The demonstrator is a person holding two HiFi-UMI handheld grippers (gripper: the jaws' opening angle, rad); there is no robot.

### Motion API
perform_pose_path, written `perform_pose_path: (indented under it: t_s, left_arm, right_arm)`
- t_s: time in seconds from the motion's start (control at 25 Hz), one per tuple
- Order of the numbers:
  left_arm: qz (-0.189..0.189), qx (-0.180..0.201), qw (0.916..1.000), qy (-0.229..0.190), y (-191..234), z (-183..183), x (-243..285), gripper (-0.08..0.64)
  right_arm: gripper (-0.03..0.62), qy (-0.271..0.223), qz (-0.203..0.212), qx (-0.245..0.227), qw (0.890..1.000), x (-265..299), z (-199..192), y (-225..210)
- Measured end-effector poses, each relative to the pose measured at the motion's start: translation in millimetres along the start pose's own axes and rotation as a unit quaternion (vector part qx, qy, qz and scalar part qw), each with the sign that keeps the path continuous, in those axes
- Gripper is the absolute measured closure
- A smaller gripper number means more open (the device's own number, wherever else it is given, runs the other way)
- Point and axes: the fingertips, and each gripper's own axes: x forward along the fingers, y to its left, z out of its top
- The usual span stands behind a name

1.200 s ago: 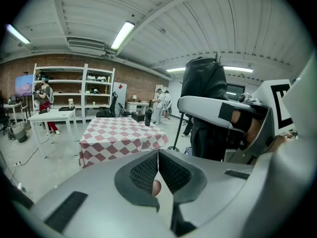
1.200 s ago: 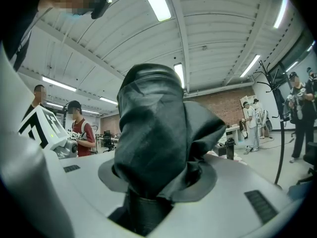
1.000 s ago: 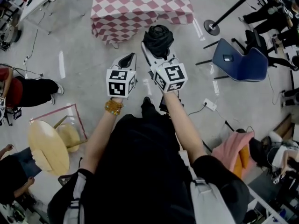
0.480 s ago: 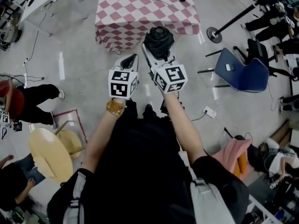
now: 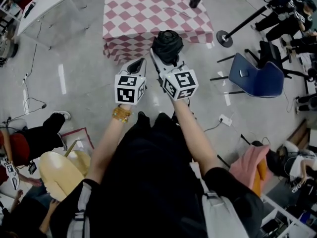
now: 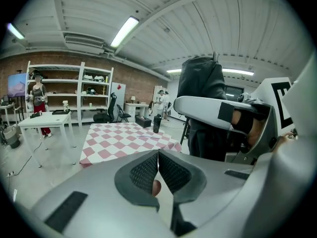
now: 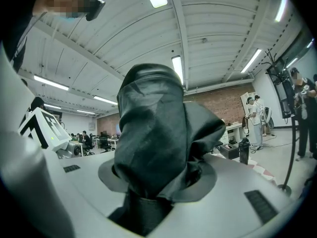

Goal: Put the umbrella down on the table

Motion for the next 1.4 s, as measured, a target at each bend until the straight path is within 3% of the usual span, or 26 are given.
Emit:
perform_pose_path:
  t_s: [0.24,0.92,1.4]
  left_arm:
    - [0.002,-0.004,1.0000,0.008,17,13,27,0.545]
    - [0.047,-0.011,0.9983,0.032,34,69,165,0.545]
    - [0.030,-0.019,0.9989,0.031,89,88,206,0.545]
  right_arm:
    - [0.397,0.007,0.005,0.005,1.000,28,1,-20]
    - [0.397,0.017,0.047,0.022,0.998,115,5,-151]
    - [0.397,0.019,0.037,0.023,0.999,183,5,-176]
